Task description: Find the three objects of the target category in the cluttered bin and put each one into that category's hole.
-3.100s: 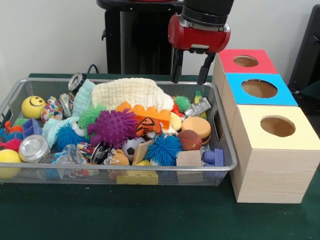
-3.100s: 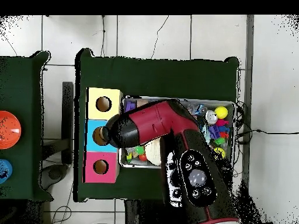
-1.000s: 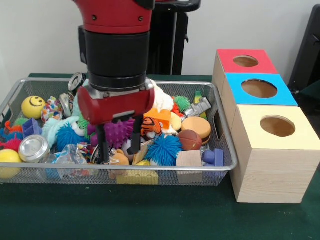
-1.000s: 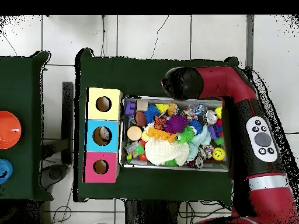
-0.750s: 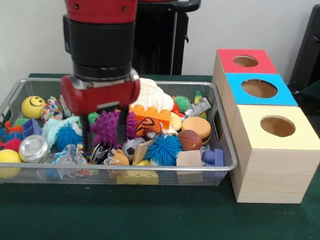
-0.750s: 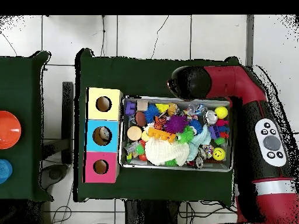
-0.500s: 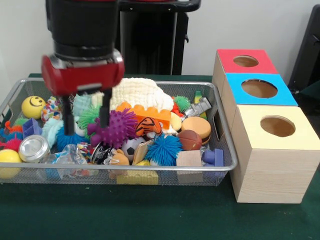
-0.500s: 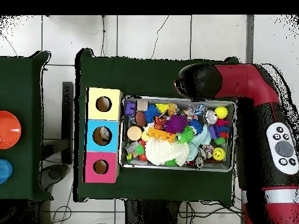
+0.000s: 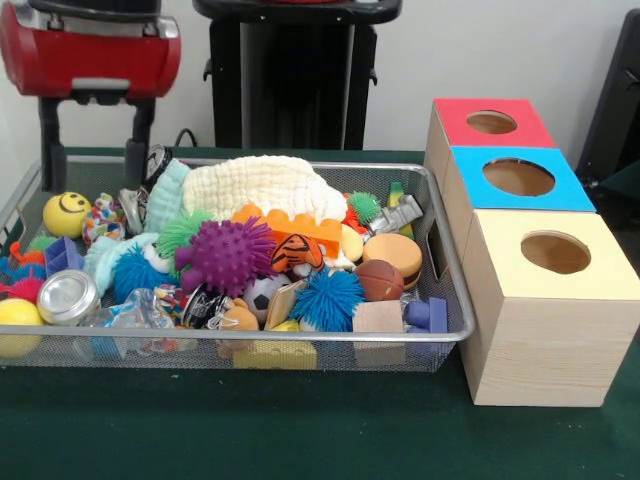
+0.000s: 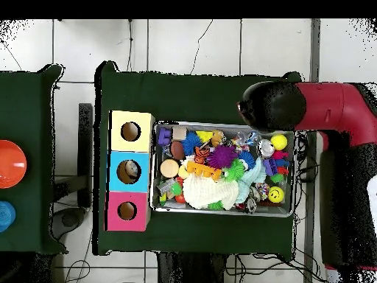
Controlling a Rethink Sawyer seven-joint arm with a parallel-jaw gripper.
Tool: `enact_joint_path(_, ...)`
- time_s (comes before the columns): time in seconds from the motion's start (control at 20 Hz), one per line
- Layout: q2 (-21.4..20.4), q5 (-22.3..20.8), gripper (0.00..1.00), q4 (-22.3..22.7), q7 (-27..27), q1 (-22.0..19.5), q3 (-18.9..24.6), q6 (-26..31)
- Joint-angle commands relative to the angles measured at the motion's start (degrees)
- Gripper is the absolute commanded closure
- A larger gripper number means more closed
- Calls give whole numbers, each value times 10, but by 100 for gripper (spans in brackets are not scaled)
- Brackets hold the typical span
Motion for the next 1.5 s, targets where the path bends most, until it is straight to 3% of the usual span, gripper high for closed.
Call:
enact_joint_path(0.05,27,-11,0,114,1,-14,-14,-86)
enact_joint_path(0.25,58,1,0,130,10,-28,-4,-134)
enact_joint_path(0.65,80,13,0,154,35,-31,-11,-200)
enact_joint_path(1.15,78,17,0,154,44,-29,-23,-210)
enact_joint_path(1.5,100,16,0,119,18,-34,-16,-196)
